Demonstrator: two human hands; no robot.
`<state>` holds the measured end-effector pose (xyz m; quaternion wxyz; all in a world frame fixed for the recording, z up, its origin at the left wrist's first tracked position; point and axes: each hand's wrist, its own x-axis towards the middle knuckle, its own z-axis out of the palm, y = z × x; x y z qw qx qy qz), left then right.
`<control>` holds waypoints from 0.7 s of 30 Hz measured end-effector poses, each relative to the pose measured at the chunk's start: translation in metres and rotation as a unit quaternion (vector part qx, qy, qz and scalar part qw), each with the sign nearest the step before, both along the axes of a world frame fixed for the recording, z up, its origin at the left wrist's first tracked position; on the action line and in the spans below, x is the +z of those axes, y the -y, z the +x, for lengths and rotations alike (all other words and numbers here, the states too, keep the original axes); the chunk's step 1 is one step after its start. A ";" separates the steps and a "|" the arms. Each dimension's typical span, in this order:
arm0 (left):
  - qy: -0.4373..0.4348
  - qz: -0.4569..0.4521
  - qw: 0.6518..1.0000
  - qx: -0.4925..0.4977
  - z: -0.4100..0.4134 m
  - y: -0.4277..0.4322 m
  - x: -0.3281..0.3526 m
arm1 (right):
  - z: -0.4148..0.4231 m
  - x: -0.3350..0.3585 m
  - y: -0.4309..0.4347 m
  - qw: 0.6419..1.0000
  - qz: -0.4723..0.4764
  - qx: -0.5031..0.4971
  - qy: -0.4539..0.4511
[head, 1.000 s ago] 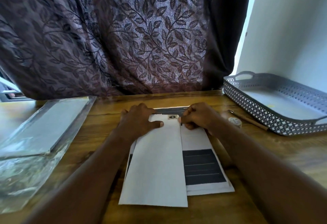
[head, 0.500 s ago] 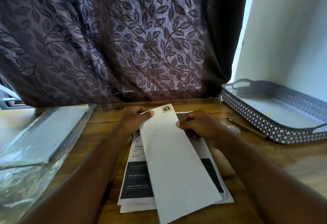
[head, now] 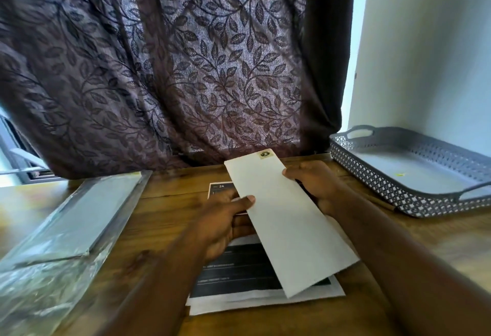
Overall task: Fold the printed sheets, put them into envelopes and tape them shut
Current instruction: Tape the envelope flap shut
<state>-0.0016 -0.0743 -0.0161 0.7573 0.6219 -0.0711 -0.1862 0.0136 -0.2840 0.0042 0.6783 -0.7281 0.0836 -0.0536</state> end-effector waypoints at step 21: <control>0.001 -0.100 0.995 -0.026 -0.033 0.071 0.009 | -0.137 0.015 0.090 0.993 -0.054 -0.105 -0.021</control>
